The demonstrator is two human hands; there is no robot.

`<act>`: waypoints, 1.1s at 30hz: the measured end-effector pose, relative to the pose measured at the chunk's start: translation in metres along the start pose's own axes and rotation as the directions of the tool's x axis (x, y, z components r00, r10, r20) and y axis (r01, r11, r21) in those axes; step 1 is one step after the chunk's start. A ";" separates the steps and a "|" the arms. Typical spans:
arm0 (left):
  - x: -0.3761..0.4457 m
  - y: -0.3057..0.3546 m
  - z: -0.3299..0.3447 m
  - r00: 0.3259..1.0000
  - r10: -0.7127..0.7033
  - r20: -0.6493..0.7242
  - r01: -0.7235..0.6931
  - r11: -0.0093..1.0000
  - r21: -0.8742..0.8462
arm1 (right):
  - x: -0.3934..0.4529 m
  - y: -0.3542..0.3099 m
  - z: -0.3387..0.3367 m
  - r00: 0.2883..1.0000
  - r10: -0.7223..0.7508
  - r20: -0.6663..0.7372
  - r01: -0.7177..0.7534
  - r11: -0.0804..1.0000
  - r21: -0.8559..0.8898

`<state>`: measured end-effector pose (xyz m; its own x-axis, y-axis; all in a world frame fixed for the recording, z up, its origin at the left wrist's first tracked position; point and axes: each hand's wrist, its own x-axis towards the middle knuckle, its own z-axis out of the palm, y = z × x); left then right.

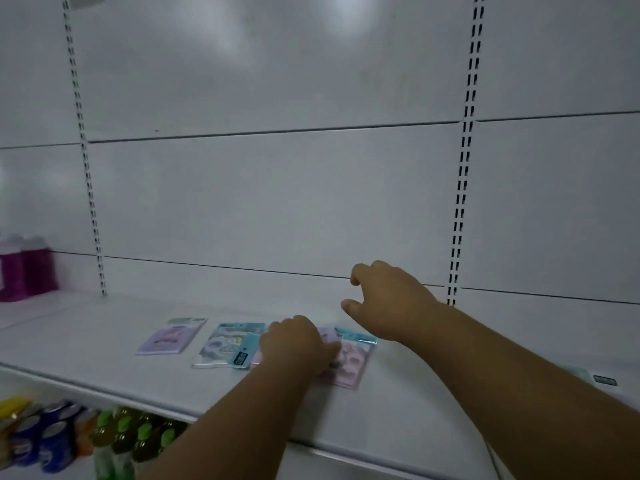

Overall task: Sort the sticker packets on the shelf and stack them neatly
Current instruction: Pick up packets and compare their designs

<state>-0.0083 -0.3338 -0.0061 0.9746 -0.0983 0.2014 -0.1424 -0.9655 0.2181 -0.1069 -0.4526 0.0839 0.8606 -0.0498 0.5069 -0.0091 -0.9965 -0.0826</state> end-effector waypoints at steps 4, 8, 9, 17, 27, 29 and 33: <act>0.012 0.007 -0.009 0.994 0.031 0.108 -0.020 0.995 -0.102 | 0.026 0.004 0.019 1.000 0.008 0.020 -0.009 0.999 0.042; 0.020 -0.017 -0.024 1.000 0.024 -0.014 -0.028 0.919 -0.393 | 0.039 0.000 0.036 0.999 0.038 0.031 -0.041 0.995 0.087; 0.021 -0.029 -0.030 0.998 -0.025 -0.064 -0.012 0.851 -0.525 | 0.042 -0.002 0.041 0.998 0.044 0.040 -0.048 0.994 0.102; 0.012 -0.104 -0.075 0.997 -0.009 -0.071 -0.068 0.176 -0.982 | 0.051 -0.042 0.095 0.935 0.143 0.324 -0.175 0.982 0.072; 0.020 -0.182 -0.076 0.990 0.141 -0.011 -0.028 0.119 -0.993 | 0.052 -0.072 0.122 0.840 0.304 0.449 -0.256 0.952 -0.165; 0.022 -0.191 -0.073 0.987 0.161 -0.013 -0.029 0.099 -0.995 | 0.050 -0.075 0.118 0.851 0.326 0.412 -0.306 0.945 -0.116; 0.024 -0.195 -0.064 0.978 0.206 -0.026 -0.038 0.053 -0.998 | 0.038 -0.075 0.104 0.897 0.406 0.173 -0.433 0.887 0.159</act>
<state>0.0317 -0.1329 0.0174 0.9194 -0.2886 0.2670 -0.2173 0.1931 0.9568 -0.0204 -0.3728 0.0198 0.8564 -0.4383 0.2729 -0.2992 -0.8521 -0.4294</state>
